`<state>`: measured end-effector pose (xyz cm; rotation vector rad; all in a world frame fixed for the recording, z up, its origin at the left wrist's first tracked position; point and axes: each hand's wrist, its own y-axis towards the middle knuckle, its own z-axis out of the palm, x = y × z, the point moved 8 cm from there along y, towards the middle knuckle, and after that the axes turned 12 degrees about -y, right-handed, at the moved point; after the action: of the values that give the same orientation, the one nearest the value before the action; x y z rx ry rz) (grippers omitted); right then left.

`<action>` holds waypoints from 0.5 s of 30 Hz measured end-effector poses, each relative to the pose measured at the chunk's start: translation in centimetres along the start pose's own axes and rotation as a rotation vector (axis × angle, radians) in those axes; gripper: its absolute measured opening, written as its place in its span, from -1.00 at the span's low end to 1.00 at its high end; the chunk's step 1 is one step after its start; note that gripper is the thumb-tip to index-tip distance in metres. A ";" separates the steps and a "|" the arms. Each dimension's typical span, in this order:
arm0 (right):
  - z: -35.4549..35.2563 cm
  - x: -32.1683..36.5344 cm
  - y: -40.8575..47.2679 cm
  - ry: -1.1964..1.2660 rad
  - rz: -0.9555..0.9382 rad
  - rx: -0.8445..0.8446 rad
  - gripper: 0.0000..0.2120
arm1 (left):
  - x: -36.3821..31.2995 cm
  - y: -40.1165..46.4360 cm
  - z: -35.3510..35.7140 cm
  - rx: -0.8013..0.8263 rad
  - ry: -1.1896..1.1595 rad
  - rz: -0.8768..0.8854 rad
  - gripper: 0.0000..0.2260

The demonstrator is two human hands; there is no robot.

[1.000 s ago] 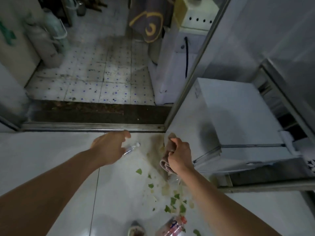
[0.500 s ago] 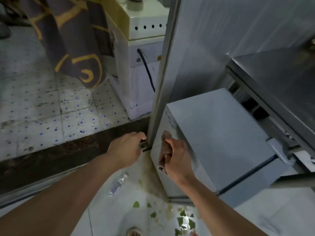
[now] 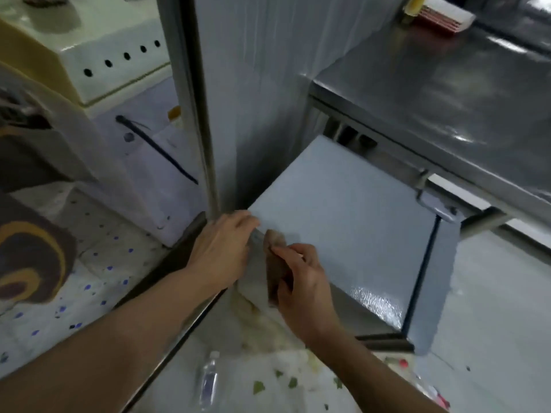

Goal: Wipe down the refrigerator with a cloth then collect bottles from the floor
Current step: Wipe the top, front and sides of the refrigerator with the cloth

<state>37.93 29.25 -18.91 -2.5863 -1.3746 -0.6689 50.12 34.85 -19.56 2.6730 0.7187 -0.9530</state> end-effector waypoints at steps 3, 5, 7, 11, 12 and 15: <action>0.2 -0.4 -2.1 0.005 0.109 -0.137 -0.46 | -0.4 0.3 0.8 0.026 0.038 0.180 -0.57; 0.0 -1.0 -3.9 0.004 0.223 -0.217 -0.44 | -0.3 0.2 1.4 0.055 0.076 0.245 -0.54; -0.6 -2.0 -5.6 -0.024 0.322 -0.302 -0.43 | -0.3 0.0 2.1 0.079 0.101 0.293 -0.52; -1.7 -4.2 -8.8 -0.091 0.436 -0.424 -0.43 | -2.1 -0.6 4.0 0.090 0.113 0.429 -0.51; -1.9 -4.7 -9.5 -0.107 0.455 -0.442 -0.43 | -2.6 -0.7 4.5 0.078 0.137 0.456 -0.50; -2.6 -6.3 -11.8 -0.164 0.482 -0.505 -0.43 | -3.0 -0.6 6.0 0.068 0.217 0.468 -0.47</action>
<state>24.44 30.47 -20.35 -3.2542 -0.6027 -0.8097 44.62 32.14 -22.30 2.8382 0.0772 -0.5809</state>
